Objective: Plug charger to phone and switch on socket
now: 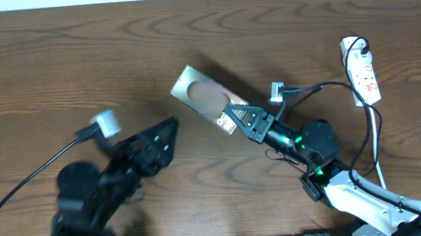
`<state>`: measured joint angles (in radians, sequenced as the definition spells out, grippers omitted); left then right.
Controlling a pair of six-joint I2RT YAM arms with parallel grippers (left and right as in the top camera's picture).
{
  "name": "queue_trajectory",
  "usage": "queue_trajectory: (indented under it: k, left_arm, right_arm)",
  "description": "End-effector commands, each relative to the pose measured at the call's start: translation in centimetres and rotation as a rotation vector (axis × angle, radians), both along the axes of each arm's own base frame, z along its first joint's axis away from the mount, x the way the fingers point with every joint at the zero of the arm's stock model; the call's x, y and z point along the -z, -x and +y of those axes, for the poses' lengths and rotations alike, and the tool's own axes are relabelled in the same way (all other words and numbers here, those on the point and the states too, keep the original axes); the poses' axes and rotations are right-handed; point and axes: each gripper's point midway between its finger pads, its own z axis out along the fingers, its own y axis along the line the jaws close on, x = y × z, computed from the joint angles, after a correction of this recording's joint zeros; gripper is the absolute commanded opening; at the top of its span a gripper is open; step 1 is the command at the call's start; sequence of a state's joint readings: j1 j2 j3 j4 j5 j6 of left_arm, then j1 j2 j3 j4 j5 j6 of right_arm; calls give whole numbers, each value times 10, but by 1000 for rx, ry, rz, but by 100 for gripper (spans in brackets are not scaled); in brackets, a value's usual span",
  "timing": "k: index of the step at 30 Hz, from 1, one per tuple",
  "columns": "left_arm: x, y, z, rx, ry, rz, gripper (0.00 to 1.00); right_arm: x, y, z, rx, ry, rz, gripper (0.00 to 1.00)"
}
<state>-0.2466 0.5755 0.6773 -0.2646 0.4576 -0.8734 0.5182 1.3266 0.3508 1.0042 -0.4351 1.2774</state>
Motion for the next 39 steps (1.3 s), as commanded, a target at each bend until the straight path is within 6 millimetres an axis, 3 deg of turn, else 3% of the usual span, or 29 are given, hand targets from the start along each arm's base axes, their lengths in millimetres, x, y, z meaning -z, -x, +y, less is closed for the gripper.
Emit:
queue_trajectory:
  k: [1,6,11,26,32,39]
  left_arm:
    - [24,-7,-24,116,97,99,98]
    - [23,-32,-37,152,149,77,100]
    - [40,-48,-47,151,199,170,99]
    - [58,-72,-95,224,338,273,99]
    - [45,-74,-104,250,378,223,75]
    - [45,-75,-103,239,408,256,72]
  right_arm:
    - [-1,-4,-16,87,-99,67,1]
    - [0,-14,-32,204,-204,148,1]
    - [-21,-17,-39,270,-275,82,1]
    - [-21,2,-9,179,-246,83,1]
    - [-15,2,-8,188,-187,53,1]
    - [-14,0,-10,199,-190,58,1]
